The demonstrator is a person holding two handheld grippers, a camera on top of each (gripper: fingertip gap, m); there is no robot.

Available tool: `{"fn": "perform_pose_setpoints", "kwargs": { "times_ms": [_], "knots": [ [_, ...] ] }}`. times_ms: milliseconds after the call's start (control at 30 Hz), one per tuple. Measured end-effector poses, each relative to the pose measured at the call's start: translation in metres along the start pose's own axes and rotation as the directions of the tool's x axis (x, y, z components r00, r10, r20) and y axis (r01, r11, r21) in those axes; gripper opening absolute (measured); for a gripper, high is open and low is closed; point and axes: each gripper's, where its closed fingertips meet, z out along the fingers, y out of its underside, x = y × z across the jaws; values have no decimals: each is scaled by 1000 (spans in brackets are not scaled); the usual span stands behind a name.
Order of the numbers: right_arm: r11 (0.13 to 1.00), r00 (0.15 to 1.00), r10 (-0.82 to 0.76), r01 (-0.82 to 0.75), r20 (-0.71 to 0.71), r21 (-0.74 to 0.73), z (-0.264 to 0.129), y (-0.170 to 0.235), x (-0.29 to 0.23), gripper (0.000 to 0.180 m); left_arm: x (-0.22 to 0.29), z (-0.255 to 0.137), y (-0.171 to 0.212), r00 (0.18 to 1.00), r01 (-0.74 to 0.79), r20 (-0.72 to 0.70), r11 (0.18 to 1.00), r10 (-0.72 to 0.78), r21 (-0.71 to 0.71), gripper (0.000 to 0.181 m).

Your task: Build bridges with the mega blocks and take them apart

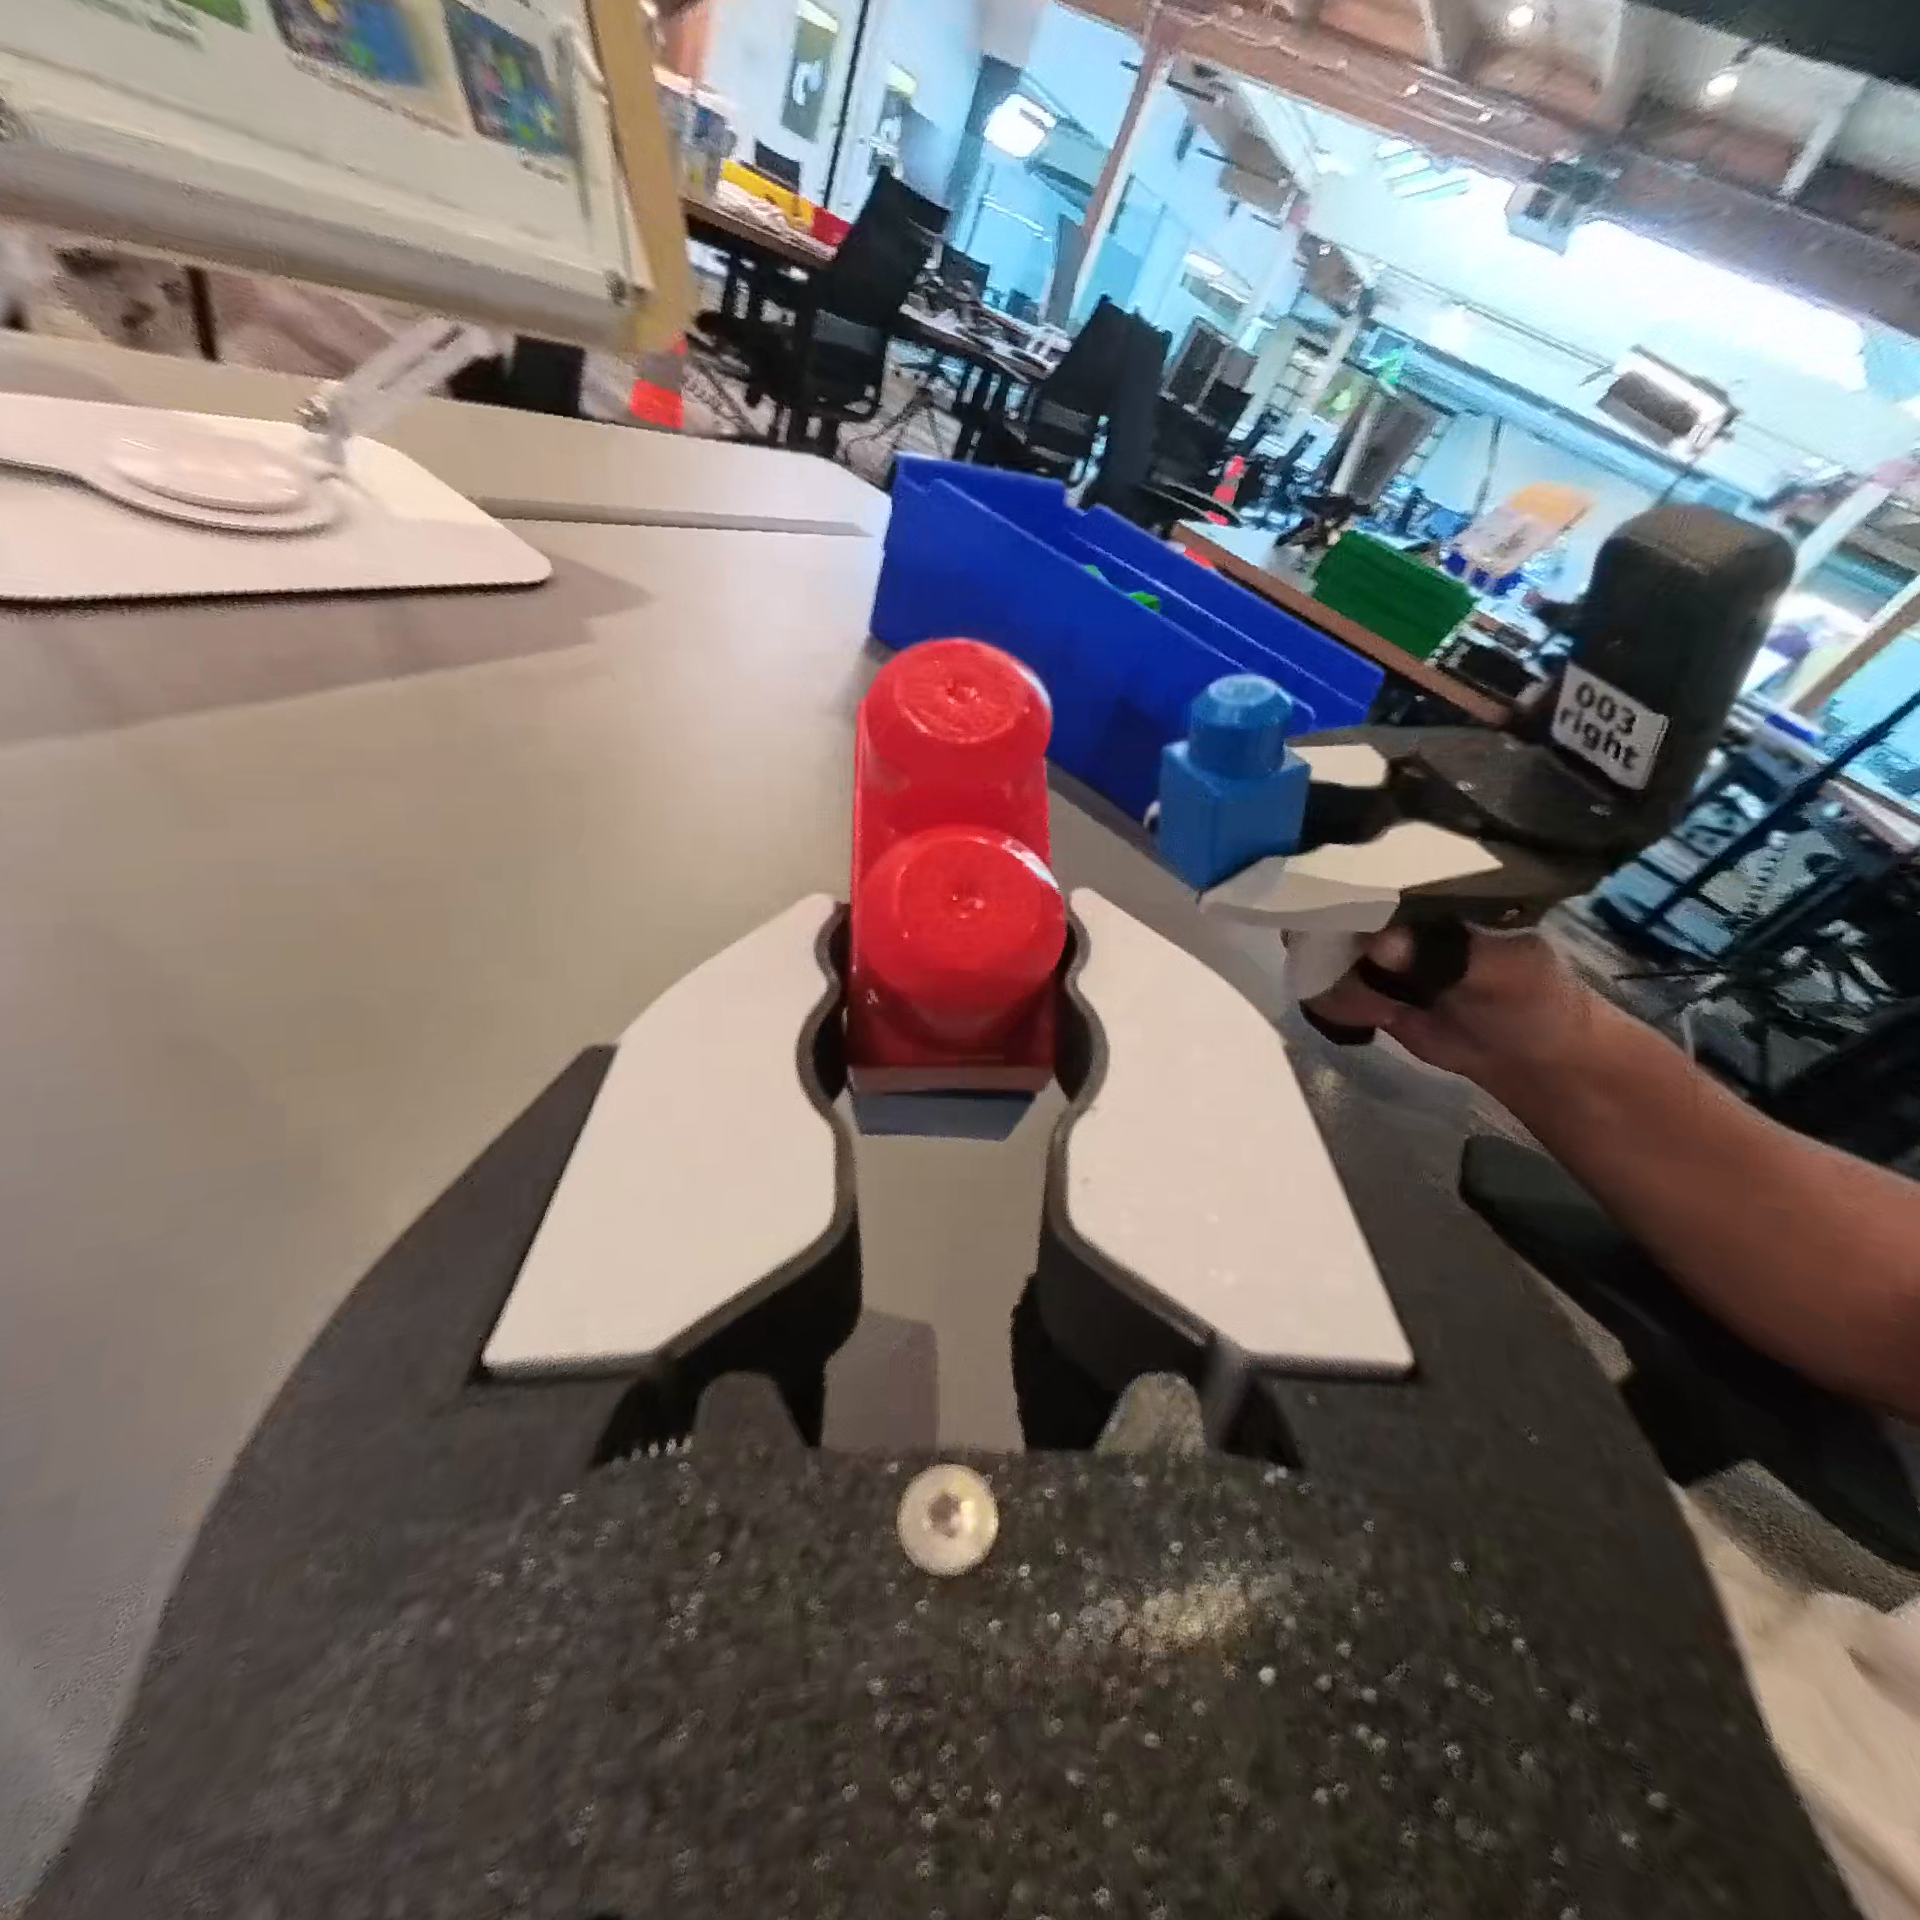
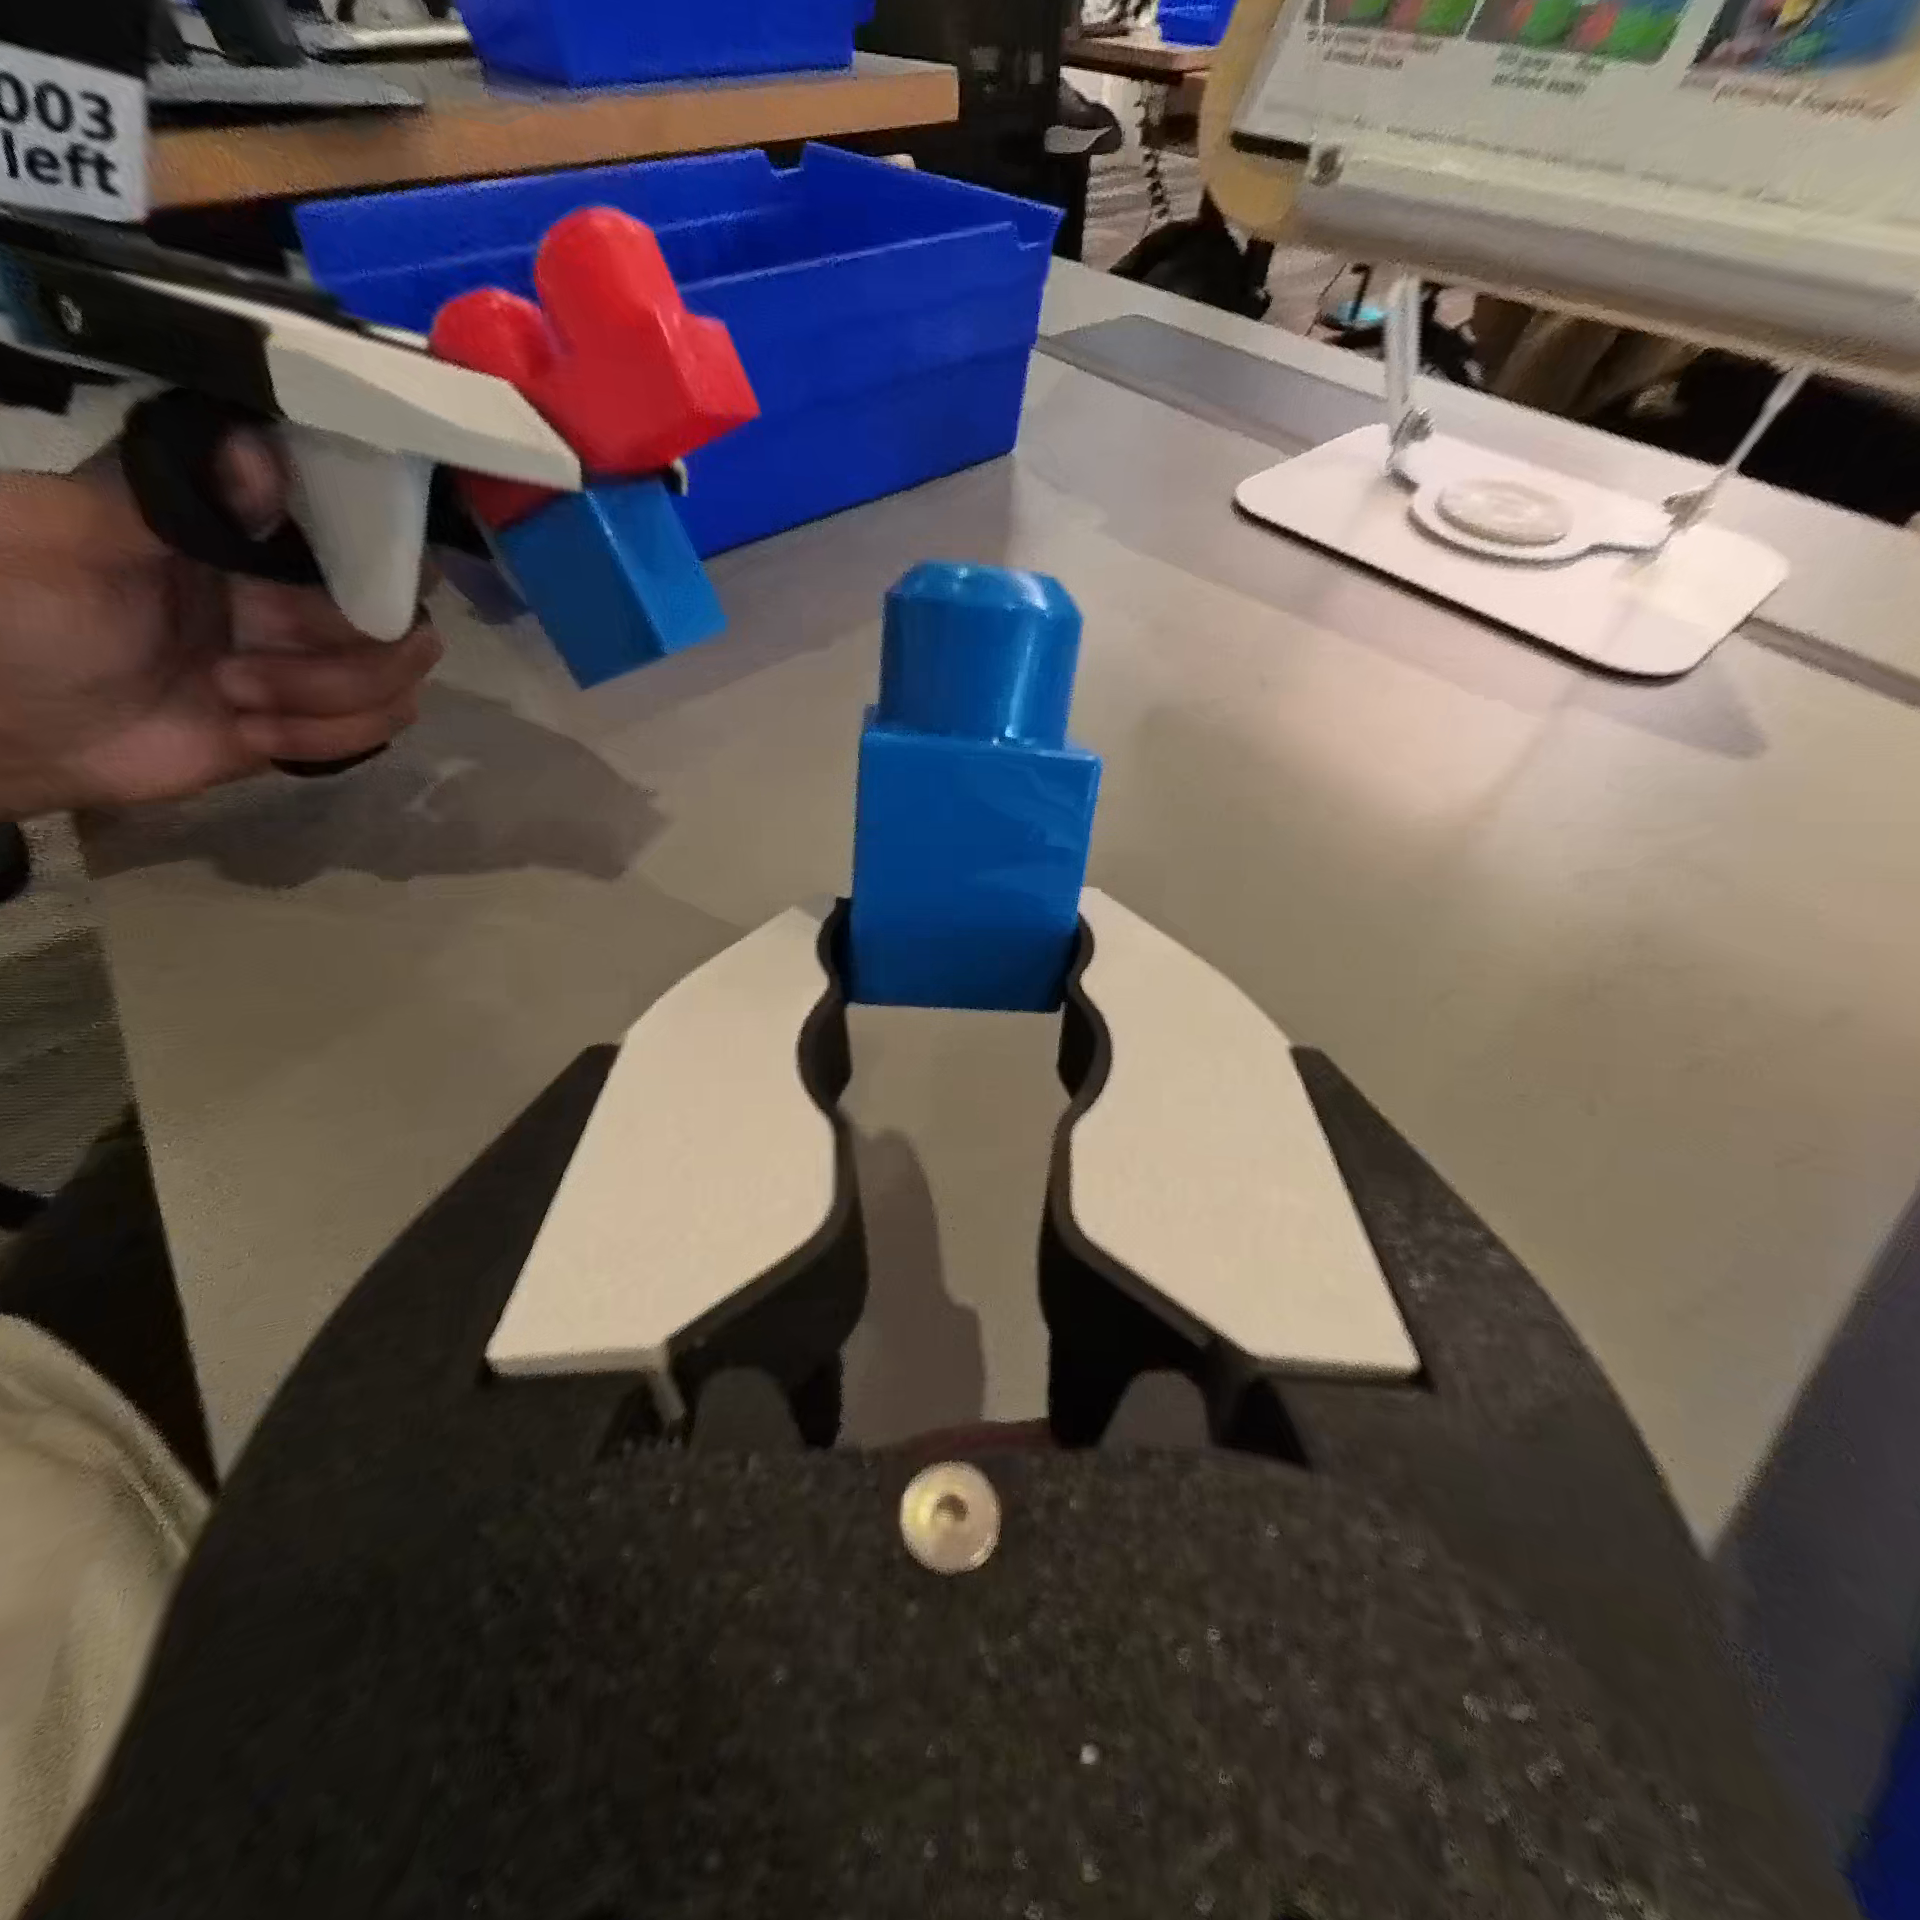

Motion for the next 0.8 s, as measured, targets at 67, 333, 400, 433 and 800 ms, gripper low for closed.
{"fn": "perform_pose_setpoints", "kwargs": {
  "times_ms": [67, 333, 400, 433, 800],
  "knots": [
    [1000, 1000, -17, 17, -19, -9, -3, -5, 2, 36, 0, 5, 8, 1000, -17, -16, 1000, 16, -15, 36],
    [991, 923, -74, 27, -377, -128, -113, -67, 107, 37, 6, 10, 25, 996, -90, -32, 991, 87, -96, 36],
    [989, 886, -37, -34, -462, -143, -138, -75, 151, 37, 13, 13, 27, 995, -91, -60, 991, 85, -103, 36],
    [979, 866, -38, -67, -499, -190, -146, -72, 175, 37, 15, 14, 29, 994, -95, -71, 989, 88, -115, 36],
    [521, 873, 91, -452, -479, -724, -92, 39, 332, 38, 24, 23, 41, 986, -153, -97, 972, 138, -178, 36]
  ]
}}
